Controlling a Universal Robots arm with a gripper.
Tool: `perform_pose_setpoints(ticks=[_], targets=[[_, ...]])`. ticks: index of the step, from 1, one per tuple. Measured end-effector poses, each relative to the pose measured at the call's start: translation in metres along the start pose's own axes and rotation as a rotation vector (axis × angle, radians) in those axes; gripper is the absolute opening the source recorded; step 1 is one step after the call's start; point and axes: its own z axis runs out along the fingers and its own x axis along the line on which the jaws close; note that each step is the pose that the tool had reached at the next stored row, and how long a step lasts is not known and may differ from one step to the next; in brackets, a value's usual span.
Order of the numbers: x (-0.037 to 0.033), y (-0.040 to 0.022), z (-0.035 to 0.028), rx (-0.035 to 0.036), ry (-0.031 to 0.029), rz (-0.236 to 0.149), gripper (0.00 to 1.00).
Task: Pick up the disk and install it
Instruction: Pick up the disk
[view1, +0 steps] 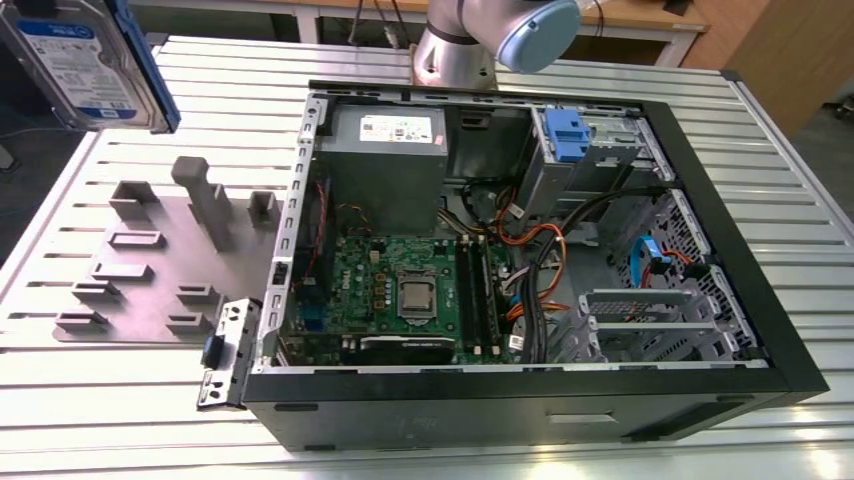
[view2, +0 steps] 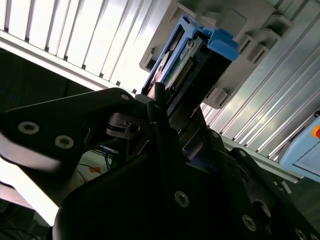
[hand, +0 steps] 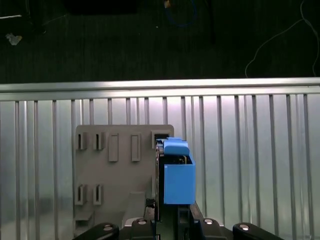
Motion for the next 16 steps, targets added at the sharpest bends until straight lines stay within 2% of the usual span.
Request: perform_pose_setpoints(ticks=[4,7,16], targets=[[-0.0005,0.0002,-0.0126,0.0001,0.0000,0.000,0.35],[-0.0008,0.0003,-0.0189,0.0001,-0.0001,0.000,0.35],[-0.0008,0.0003,-0.0201,0.0001,0.0000,0.000,0.35]])
